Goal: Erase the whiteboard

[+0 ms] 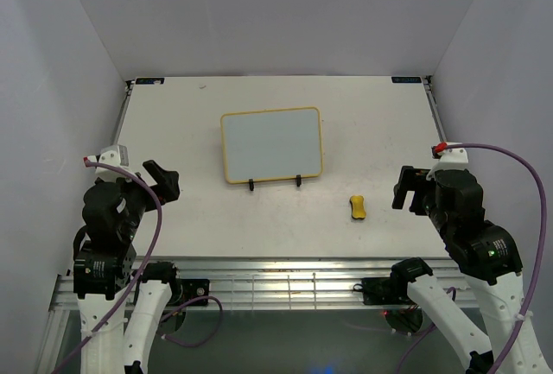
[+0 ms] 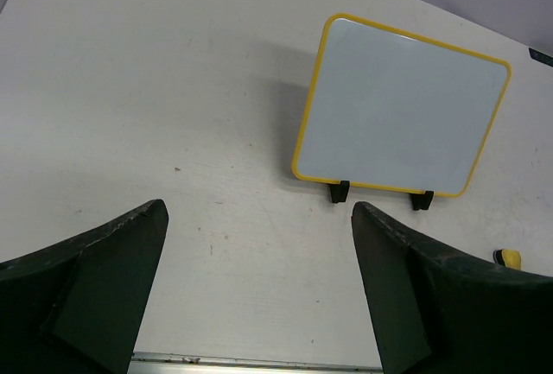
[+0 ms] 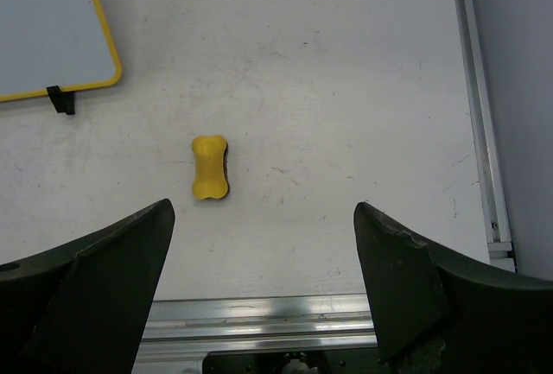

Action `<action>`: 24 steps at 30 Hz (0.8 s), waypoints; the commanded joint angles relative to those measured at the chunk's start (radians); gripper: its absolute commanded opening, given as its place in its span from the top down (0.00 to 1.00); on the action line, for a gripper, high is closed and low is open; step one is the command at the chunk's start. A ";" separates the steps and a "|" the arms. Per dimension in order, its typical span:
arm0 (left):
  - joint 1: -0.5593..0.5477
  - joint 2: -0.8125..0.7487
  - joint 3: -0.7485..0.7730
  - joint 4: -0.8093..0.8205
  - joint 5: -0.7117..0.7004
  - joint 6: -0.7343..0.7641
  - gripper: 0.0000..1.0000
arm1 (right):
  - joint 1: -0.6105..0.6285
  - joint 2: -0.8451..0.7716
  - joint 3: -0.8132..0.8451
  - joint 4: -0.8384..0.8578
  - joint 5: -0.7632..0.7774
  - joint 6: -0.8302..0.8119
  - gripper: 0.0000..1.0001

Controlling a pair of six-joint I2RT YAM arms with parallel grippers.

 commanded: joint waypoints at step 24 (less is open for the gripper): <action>-0.003 -0.001 0.008 0.022 0.063 0.014 0.02 | 0.000 -0.011 0.048 0.005 0.025 -0.009 0.10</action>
